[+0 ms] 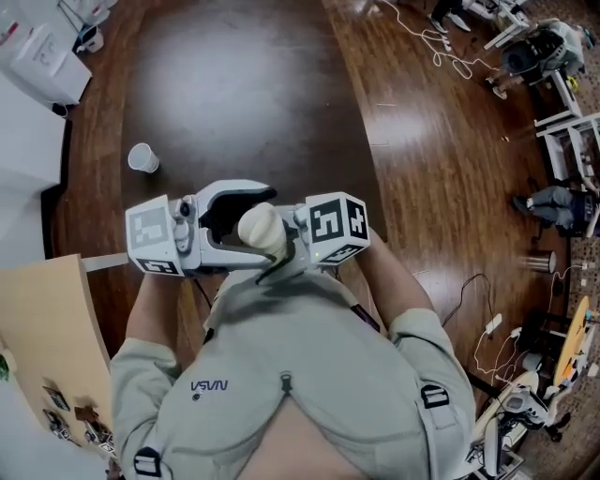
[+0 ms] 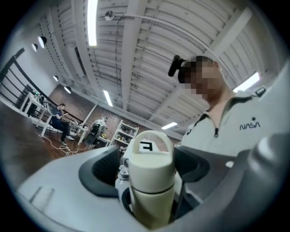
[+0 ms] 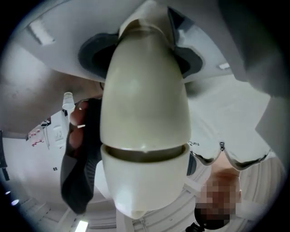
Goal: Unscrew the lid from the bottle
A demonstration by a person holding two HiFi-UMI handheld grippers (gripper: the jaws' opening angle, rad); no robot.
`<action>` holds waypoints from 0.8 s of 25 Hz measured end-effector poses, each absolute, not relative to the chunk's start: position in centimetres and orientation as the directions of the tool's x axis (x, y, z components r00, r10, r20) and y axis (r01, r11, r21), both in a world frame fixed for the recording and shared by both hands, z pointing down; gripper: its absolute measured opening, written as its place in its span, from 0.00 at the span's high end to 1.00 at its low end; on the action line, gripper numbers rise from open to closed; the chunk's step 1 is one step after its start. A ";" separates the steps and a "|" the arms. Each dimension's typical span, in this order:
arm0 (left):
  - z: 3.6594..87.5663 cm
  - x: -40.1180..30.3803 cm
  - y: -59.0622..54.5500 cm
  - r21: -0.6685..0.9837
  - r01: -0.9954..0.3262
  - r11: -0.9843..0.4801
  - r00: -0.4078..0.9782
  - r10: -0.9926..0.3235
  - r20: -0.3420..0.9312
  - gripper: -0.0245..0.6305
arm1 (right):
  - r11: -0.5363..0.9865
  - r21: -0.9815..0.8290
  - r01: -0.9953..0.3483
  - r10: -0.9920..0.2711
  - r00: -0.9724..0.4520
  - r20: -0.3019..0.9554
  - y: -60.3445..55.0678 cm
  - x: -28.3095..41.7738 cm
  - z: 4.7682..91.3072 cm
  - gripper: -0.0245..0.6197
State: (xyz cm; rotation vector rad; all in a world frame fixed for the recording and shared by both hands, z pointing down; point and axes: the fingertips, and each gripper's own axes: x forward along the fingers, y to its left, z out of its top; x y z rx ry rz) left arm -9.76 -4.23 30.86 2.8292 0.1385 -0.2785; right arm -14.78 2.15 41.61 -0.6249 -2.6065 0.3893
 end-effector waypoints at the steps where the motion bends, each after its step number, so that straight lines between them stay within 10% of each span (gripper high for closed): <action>1: 30.8 -9.6 -3.9 0.272 0.149 -0.951 0.975 0.096 -0.199 0.38 | 0.851 -0.364 0.377 0.500 -0.794 0.346 2.4 -14.8 41.7 0.49; 12: 31.5 -8.6 -3.6 0.218 0.134 -0.967 0.984 0.105 -0.141 0.50 | 0.885 -0.333 0.324 0.446 -0.796 0.409 1.4 -14.5 43.2 0.49; 20: 32.9 -8.6 -6.6 0.115 -0.164 -0.980 0.983 -0.173 -0.068 0.50 | 0.989 -0.144 -0.015 0.055 -0.882 0.468 -4.2 -15.7 45.0 0.49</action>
